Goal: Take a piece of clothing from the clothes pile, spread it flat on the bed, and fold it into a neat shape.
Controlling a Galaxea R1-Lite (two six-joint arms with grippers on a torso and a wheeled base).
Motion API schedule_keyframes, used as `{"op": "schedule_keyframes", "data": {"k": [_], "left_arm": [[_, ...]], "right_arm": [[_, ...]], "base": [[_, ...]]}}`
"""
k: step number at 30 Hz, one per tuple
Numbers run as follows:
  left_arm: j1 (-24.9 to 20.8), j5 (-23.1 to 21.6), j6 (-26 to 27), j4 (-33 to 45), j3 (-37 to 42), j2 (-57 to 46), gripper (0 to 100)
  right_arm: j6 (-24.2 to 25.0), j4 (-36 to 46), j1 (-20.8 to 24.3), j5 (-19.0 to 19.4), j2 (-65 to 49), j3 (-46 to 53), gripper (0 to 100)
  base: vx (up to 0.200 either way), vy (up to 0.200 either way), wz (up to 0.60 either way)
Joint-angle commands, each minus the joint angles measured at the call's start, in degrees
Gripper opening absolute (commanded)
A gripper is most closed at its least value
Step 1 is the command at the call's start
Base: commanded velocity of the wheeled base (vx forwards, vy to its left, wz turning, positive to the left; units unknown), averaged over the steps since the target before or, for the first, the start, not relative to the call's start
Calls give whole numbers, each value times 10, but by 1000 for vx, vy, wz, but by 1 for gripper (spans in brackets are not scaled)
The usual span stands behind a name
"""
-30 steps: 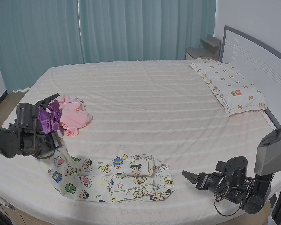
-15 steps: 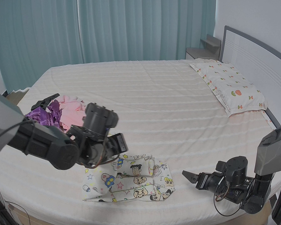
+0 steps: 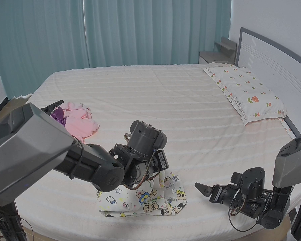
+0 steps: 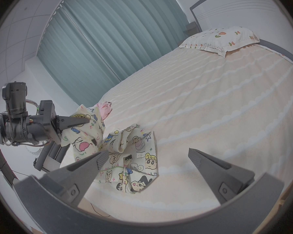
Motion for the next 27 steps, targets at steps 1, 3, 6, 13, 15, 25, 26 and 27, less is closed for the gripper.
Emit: {"op": "schedule_keyframes", "data": {"k": [1,3,6,13,15,25,26,27], "left_arm": [[-3,-1,-3,-1,-4,13,0],[-3,-4,-3,-1,-3,12,100],[-3,-10,-3,-2,-1,13,100],[-9,-18,-4,-10,9,13,100],[-10,-14,-12,-20,16,13,100],[19,-25,-37,-72,151,-76,100],[19,-25,-37,-72,151,-76,100],[38,-36,-37,-92,190,-101,100]], "right_arm": [[0,-10,0,0,1,0,100],[0,-10,0,0,2,-1,100],[0,-10,0,0,3,-1,100],[0,-10,0,0,3,-1,100],[0,-10,0,0,3,0,100],[0,-10,0,0,1,2,100],[0,-10,0,0,1,2,100],[0,-10,1,0,0,2,100]], "base": [[0,0,0],[0,0,0],[0,0,0],[0,0,0],[0,0,0],[0,0,0],[0,0,0],[0,0,0]]}}
